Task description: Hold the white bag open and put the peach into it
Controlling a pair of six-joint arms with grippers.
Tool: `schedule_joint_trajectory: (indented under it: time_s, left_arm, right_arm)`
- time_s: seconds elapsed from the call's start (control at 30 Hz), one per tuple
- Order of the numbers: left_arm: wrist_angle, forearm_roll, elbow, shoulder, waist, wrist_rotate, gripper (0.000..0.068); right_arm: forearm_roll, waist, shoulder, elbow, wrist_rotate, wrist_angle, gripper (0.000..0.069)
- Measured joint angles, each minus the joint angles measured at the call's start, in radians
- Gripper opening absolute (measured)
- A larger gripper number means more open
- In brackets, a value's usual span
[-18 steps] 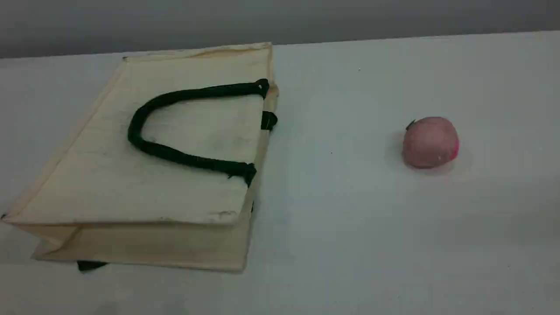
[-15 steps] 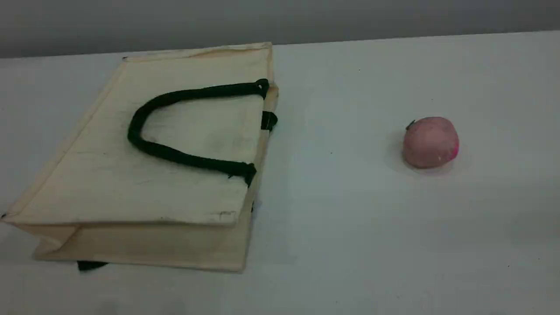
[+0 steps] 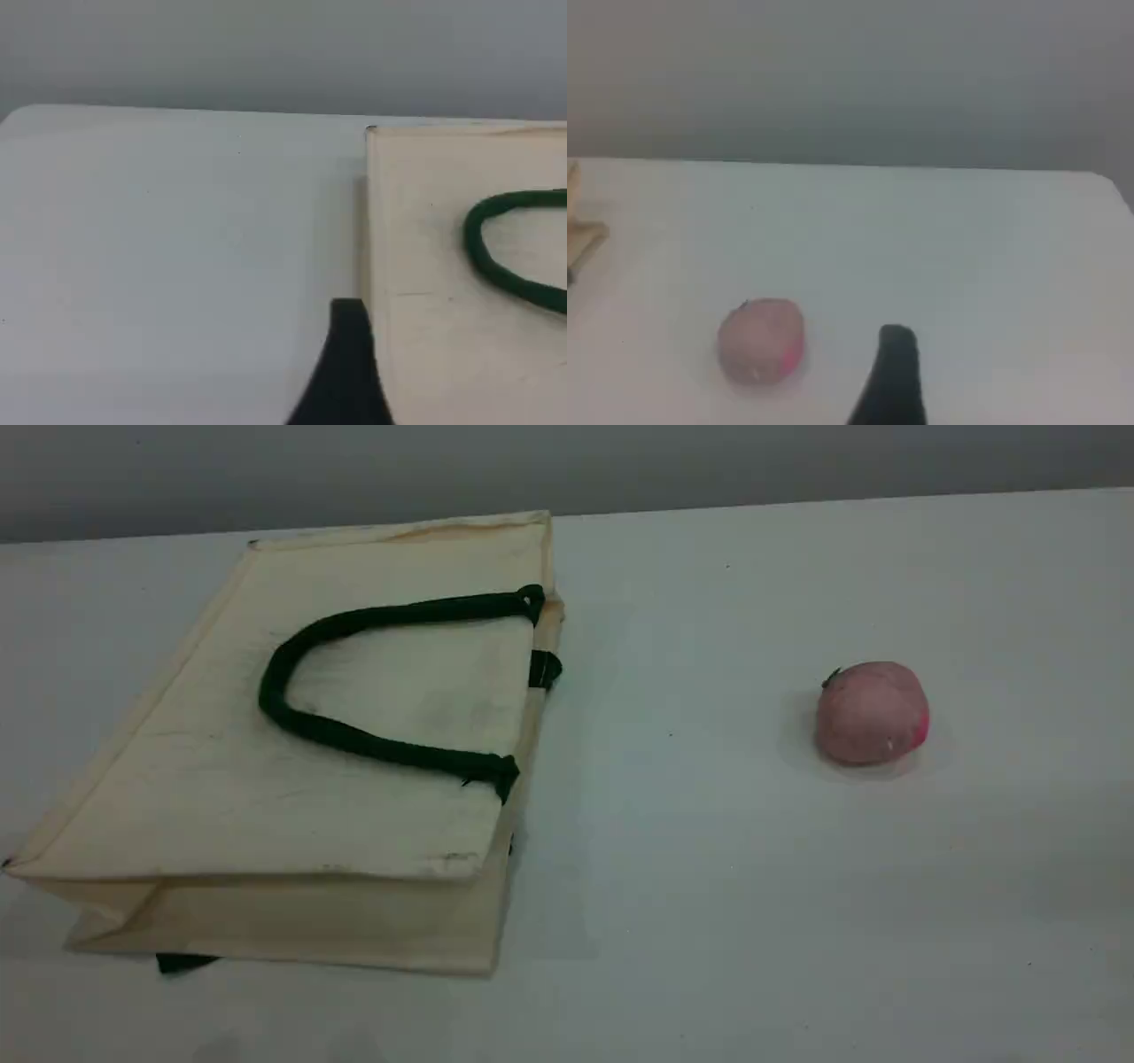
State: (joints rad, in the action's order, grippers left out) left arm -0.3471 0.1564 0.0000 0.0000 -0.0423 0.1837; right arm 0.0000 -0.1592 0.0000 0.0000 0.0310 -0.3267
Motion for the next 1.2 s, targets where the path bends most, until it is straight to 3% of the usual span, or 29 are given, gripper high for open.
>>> schedule_joint_trajectory:
  time_s: [0.57,0.8,0.97,1.1,1.2]
  left_arm:
    - [0.000,0.003,0.000,0.000,0.000,0.000,0.0550]
    - [-0.009,0.043,0.000,0.000,0.000,-0.020,0.0550]
    - [0.026,0.166,0.000,0.000,0.000,-0.020,0.0550]
    - [0.033,0.319,0.000,0.000,0.000,-0.020,0.0550]
    - [0.103,0.407,0.000,0.000,0.000,-0.020,0.0550]
  right_arm:
    - [0.000,0.000,0.000,0.000,0.001,0.000,0.0580]
    - [-0.055,0.000,0.000,0.000,-0.023,0.046,0.0580]
    - [-0.055,0.000,0.000,0.000,-0.031,0.064,0.0580]
    - [-0.055,0.000,0.000,0.000,-0.031,0.066,0.0580]
    - [-0.051,0.000,0.000,0.000,-0.031,0.071,0.0580]
